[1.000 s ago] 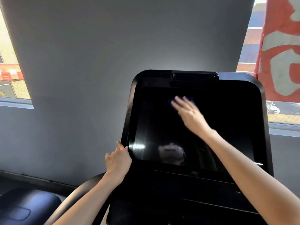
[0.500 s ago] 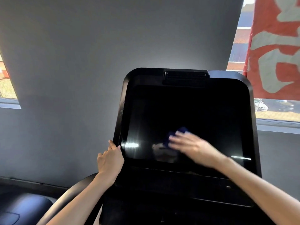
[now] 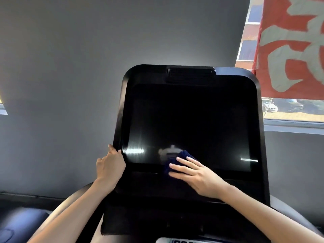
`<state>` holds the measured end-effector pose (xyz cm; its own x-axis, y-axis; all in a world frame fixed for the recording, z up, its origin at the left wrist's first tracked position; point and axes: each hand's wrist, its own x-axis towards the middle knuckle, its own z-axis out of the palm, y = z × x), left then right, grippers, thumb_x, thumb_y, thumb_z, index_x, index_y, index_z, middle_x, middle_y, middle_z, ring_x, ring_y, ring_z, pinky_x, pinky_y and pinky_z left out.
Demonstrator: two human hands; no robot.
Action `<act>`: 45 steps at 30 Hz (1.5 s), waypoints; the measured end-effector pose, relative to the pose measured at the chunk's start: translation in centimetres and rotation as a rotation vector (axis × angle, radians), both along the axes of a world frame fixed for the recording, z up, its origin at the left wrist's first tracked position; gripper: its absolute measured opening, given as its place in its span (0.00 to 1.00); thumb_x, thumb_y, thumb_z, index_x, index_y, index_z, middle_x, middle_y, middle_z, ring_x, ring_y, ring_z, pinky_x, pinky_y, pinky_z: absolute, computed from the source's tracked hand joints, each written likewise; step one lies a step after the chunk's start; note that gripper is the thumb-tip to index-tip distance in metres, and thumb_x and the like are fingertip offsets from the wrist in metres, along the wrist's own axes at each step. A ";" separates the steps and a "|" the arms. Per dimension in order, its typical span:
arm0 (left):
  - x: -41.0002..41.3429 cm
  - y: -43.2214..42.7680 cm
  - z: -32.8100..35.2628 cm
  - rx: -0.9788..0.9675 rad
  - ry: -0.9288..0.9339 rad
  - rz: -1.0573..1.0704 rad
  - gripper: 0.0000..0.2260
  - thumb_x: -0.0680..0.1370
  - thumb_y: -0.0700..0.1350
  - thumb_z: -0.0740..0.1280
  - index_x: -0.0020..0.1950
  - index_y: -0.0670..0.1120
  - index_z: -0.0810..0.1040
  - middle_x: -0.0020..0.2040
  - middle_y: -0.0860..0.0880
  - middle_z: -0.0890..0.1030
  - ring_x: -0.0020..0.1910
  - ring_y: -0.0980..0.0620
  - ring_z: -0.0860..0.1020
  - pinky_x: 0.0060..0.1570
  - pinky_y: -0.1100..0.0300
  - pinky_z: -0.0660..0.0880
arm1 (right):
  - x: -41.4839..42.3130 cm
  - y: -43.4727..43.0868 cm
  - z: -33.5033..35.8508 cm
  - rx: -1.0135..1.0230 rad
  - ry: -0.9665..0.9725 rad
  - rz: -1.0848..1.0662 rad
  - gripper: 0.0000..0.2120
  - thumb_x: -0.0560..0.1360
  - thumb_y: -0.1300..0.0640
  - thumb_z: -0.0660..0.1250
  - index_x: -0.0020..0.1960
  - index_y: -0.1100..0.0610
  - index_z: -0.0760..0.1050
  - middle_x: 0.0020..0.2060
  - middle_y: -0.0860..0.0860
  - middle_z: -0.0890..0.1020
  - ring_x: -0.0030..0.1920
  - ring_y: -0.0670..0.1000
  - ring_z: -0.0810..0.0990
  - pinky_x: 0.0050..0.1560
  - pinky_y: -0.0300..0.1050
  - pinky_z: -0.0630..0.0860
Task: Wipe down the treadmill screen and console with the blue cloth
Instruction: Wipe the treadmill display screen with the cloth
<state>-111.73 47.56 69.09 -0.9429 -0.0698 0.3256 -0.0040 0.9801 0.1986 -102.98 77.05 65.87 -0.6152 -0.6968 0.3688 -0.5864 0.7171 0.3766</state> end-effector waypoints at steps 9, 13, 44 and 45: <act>0.5 0.4 0.1 -0.016 -0.002 -0.013 0.23 0.83 0.44 0.47 0.74 0.31 0.55 0.55 0.37 0.80 0.52 0.39 0.79 0.54 0.51 0.71 | -5.1 11.8 10.9 -0.614 0.232 -0.506 0.24 0.78 0.64 0.56 0.73 0.53 0.62 0.73 0.54 0.64 0.74 0.59 0.58 0.69 0.62 0.61; 0.4 0.2 0.0 0.009 0.009 -0.031 0.23 0.83 0.45 0.47 0.74 0.31 0.56 0.52 0.36 0.81 0.50 0.38 0.79 0.53 0.50 0.71 | -5.9 7.0 10.8 -0.794 0.233 -0.619 0.24 0.79 0.65 0.57 0.74 0.54 0.61 0.75 0.53 0.59 0.75 0.59 0.51 0.73 0.61 0.53; -0.2 -0.3 -0.2 -0.024 0.076 -0.077 0.22 0.83 0.43 0.49 0.73 0.30 0.56 0.43 0.35 0.81 0.40 0.37 0.80 0.37 0.54 0.65 | 1.9 -2.7 -3.9 -1.240 0.419 -0.945 0.28 0.74 0.65 0.55 0.74 0.58 0.59 0.74 0.55 0.60 0.75 0.61 0.53 0.72 0.62 0.51; -0.2 -0.2 -0.3 -0.035 0.079 -0.082 0.22 0.83 0.43 0.50 0.72 0.30 0.56 0.42 0.35 0.81 0.39 0.37 0.80 0.36 0.54 0.65 | 1.3 -5.0 -4.1 -1.157 0.388 -0.900 0.30 0.73 0.66 0.56 0.75 0.58 0.59 0.74 0.55 0.60 0.75 0.60 0.52 0.73 0.61 0.51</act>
<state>-111.89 47.35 68.75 -0.9164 0.0190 0.3998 0.0903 0.9829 0.1604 -101.72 72.02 61.79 -0.4042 0.6253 0.6675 0.1955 0.7720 -0.6048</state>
